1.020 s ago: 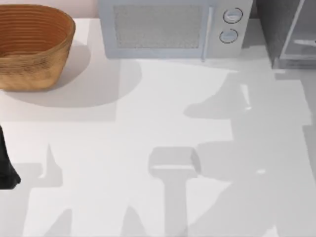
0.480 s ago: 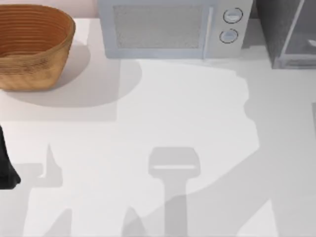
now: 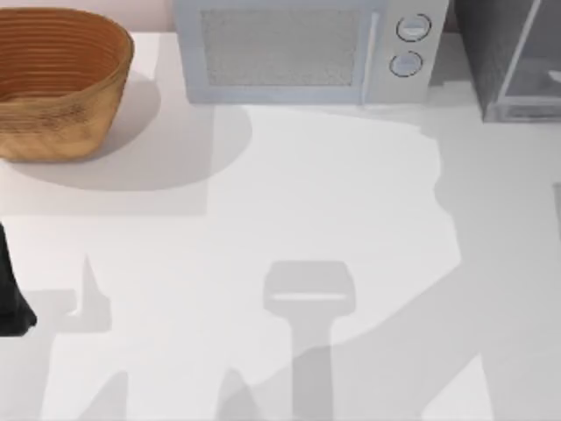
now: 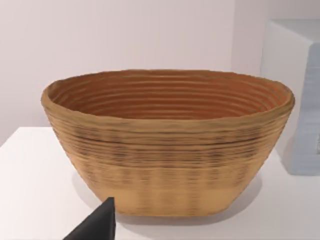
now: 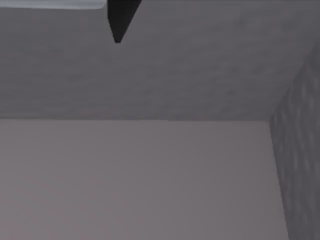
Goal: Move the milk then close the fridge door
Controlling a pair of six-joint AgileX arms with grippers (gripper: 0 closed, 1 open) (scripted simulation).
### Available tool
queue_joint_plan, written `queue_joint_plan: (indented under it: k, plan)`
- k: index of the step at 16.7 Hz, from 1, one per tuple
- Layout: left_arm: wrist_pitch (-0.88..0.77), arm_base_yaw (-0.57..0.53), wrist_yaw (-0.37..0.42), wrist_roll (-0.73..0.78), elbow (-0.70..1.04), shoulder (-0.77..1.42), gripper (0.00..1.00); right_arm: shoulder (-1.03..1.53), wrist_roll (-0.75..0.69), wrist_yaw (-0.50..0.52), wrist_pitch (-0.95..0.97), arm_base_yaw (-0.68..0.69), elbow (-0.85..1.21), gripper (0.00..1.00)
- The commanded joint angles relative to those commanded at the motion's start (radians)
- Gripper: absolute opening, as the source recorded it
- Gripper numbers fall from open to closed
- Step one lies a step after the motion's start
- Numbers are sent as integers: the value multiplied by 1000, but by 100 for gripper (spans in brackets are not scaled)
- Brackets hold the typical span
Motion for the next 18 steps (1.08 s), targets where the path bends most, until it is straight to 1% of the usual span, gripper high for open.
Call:
queue_joint_plan:
  k: [3, 16, 17, 18]
  plan:
    - [0, 0, 0, 0, 0, 0, 100, 0, 0, 0, 0, 0, 0, 0]
    - [0, 0, 0, 0, 0, 0, 100, 0, 0, 0, 0, 0, 0, 98]
    - [0, 0, 0, 0, 0, 0, 100, 0, 0, 0, 0, 0, 0, 100]
    - [0, 0, 0, 0, 0, 0, 100, 0, 0, 0, 0, 0, 0, 100]
